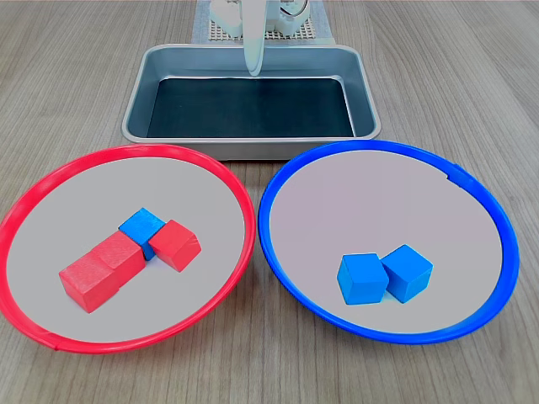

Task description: Relocate any blue block in the red dish to the blue dish, correcting any misplacements.

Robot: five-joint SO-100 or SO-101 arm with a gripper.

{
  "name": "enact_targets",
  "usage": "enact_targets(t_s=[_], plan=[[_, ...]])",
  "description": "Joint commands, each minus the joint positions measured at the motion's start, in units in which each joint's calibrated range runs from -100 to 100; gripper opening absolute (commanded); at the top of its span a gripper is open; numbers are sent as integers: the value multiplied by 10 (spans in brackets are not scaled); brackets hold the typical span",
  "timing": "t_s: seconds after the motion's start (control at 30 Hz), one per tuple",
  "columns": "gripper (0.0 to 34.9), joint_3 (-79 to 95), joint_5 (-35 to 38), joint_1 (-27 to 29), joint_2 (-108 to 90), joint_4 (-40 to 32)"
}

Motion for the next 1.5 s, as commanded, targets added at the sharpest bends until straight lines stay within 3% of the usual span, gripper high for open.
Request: enact_targets(t_s=[0.0, 0.6, 1.47], plan=[[3, -73, 4, -2, 41, -13], [3, -609, 79, 12, 594, -79], [3, -895, 327, 143, 1027, -163]])
